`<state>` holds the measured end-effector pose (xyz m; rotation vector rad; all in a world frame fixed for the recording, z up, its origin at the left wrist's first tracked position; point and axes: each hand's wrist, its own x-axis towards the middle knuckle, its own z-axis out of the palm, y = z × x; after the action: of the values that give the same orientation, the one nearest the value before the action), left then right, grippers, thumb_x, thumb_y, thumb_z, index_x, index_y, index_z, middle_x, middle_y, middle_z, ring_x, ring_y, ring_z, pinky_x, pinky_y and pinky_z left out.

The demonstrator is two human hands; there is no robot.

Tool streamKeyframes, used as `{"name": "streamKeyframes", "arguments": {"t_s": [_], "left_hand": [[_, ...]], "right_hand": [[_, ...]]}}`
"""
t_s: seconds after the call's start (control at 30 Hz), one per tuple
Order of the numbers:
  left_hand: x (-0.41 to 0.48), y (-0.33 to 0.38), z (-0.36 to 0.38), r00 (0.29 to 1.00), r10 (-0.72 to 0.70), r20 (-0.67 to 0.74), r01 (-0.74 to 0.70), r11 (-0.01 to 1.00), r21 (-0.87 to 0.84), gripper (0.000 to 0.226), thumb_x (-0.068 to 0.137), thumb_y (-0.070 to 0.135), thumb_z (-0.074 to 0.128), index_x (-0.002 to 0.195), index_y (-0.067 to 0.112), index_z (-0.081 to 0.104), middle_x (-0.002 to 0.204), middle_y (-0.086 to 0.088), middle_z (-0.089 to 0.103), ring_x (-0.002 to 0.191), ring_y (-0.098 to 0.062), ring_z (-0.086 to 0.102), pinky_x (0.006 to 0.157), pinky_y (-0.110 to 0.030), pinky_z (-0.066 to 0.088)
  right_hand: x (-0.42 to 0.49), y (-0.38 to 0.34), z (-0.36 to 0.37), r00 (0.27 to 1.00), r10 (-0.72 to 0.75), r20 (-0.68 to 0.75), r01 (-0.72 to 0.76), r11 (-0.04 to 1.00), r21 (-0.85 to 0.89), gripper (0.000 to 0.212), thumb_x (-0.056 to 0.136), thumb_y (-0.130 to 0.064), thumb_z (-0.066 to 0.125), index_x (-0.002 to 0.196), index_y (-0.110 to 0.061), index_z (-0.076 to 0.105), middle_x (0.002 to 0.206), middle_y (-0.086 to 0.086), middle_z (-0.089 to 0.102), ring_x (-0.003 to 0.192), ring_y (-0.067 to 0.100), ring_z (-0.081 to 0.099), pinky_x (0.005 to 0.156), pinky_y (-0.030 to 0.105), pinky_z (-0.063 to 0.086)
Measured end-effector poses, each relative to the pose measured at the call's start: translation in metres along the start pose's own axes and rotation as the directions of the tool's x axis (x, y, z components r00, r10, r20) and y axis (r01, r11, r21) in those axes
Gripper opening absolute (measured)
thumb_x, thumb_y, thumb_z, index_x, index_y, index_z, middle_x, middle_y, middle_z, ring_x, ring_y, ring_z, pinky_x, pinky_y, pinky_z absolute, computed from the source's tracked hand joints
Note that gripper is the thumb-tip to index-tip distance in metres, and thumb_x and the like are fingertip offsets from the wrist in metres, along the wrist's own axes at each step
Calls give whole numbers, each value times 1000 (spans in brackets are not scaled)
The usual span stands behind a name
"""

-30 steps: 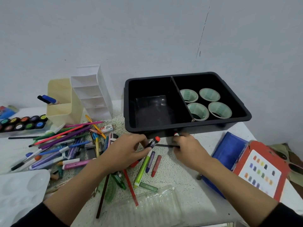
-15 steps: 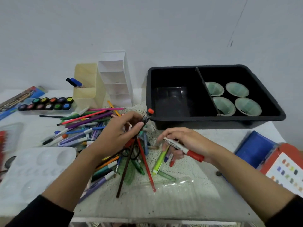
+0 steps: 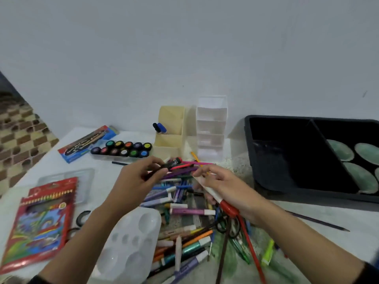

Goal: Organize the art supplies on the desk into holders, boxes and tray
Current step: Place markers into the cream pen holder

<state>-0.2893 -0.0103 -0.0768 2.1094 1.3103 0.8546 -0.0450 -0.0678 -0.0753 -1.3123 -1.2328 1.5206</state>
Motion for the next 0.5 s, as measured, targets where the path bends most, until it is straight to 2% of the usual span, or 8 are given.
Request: {"name": "streamKeyframes", "arguments": {"t_s": [0.07,0.17,0.2,0.27,0.33,0.4,0.47,0.5], "left_hand": [[12,-17,-17,997,51,-56,-47,997,63,20,91,39,64,107,29,71,98,12,62,84,-4,63,73,-16,51],[32,-34,-38,993,85,-78,-77,992,96,21,93,22,69,112,31,71,103,9,56,96,-2,56,79,-8,41],[40,-38,-43,992,98,-84,-91,992,84,22,92,19,70,109,33,71,102,8,57,96,-2,56,81,-8,40],[56,-40,-52,984,144,-104,-138,988,62,20,90,18,73,105,32,70,101,8,61,95,-2,57,82,-9,41],[73,-38,-58,969,198,-147,-199,980,10,18,88,17,76,103,25,71,101,9,67,94,-5,62,82,-14,48],[89,-32,-61,953,233,-192,-252,964,-85,18,86,15,78,103,18,70,99,8,71,94,-11,67,83,-20,55],[104,-26,-61,935,277,-223,-313,939,-143,18,86,11,79,101,14,69,97,5,72,93,-13,70,84,-21,57],[113,-24,-60,928,295,-227,-334,929,-158,19,86,10,78,101,13,68,97,3,72,92,-12,70,84,-21,57]], "right_hand": [[18,-7,12,999,37,-9,-35,991,132,28,99,-2,46,115,-12,67,112,22,69,63,19,51,62,38,45],[40,-21,28,999,36,-30,-28,971,238,44,93,7,40,119,-16,68,104,21,66,66,22,55,61,33,48],[48,-26,32,998,15,-56,-3,980,199,45,94,9,41,120,-18,66,106,19,66,67,20,57,61,32,48],[64,-36,40,989,-59,-139,61,998,14,40,98,5,46,121,-23,63,106,11,71,66,12,62,66,32,47],[80,-47,45,967,-121,-224,92,987,-134,28,101,-6,51,119,-26,61,88,7,75,62,12,60,67,36,44],[97,-55,48,927,-183,-327,109,967,-231,21,101,-11,55,114,-27,62,78,5,74,57,13,58,61,34,45],[115,-61,50,876,-252,-410,94,925,-368,21,99,-11,57,112,-26,62,87,3,71,61,10,58,57,26,44],[123,-63,51,855,-286,-434,77,895,-440,23,97,-10,59,114,-25,62,96,2,69,70,11,60,61,25,44]]}}
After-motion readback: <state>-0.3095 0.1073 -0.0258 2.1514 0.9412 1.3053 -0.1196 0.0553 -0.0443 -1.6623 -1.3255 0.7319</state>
